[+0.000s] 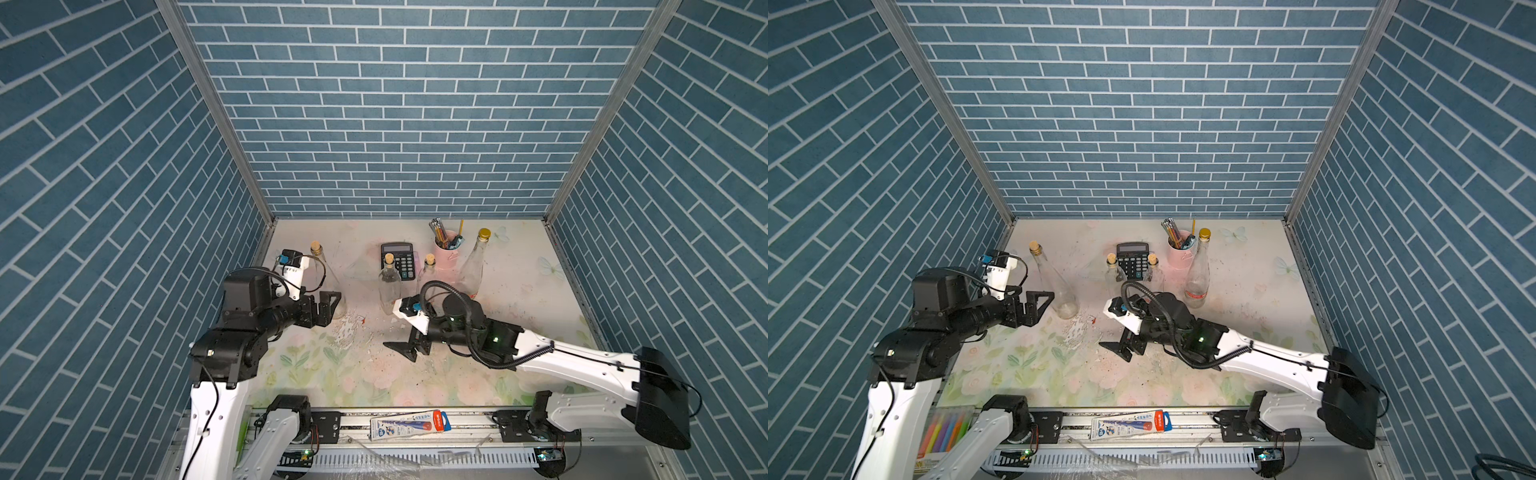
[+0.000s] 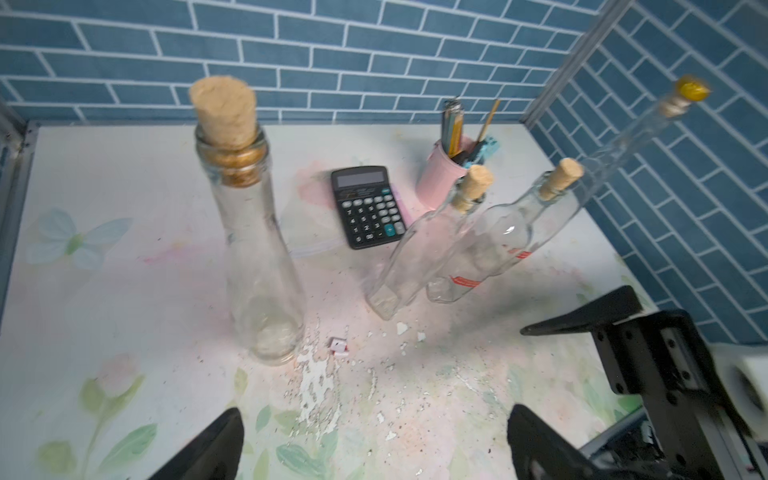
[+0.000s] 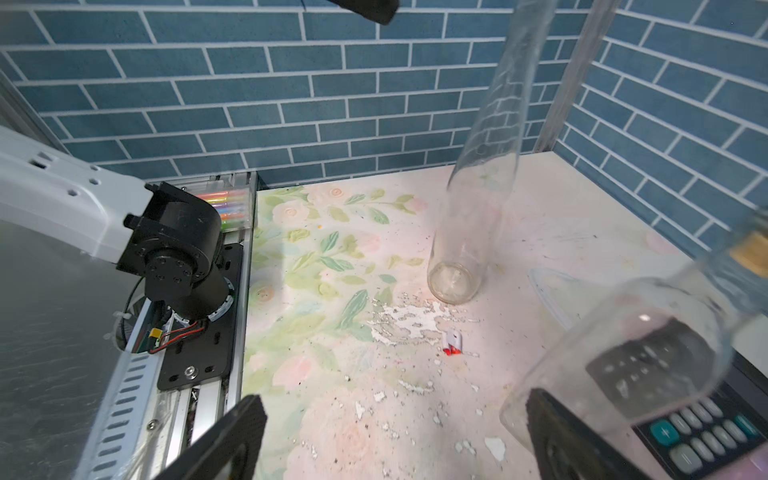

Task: Remove the label from the bottle
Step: Place the label at the center of the board, then pick up the bottle from the center of the board.

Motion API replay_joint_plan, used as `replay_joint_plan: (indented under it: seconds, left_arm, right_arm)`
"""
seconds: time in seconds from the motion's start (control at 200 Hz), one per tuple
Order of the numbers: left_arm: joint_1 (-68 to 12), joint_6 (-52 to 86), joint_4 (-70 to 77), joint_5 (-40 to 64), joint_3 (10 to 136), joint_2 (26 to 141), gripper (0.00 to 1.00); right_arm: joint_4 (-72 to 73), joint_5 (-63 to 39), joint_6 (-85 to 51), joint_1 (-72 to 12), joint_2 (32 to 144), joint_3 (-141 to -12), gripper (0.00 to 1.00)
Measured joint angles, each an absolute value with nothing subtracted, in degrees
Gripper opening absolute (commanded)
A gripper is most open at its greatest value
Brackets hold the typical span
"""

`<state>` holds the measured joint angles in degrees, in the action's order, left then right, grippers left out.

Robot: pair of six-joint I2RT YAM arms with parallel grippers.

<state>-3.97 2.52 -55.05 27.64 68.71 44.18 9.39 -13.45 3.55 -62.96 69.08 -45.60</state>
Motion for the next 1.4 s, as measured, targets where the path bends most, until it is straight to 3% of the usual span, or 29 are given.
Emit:
replay_joint_plan:
  seconds: [0.225,0.575,0.975,1.4]
  left_arm:
    - [-7.4,2.9,-49.9,36.3,68.7,45.3,1.00]
    - [-23.3,3.1,-40.4,31.4,68.8,55.1,1.00]
    - [-24.9,5.4,-21.2,26.2,65.2,68.3,1.00]
    - [-27.4,5.1,-10.9,22.6,61.8,75.5,0.88]
  right_arm:
    - [4.6,-9.7,-4.8,-59.0,58.5,-38.4,0.98]
    - [-2.3,-2.2,-11.3,-57.8,62.3,-39.5,0.96]
    - [-3.2,-0.3,-11.5,-57.2,65.2,-40.4,0.94]
    - [-1.3,-0.3,-8.5,-57.2,60.3,-37.8,0.95]
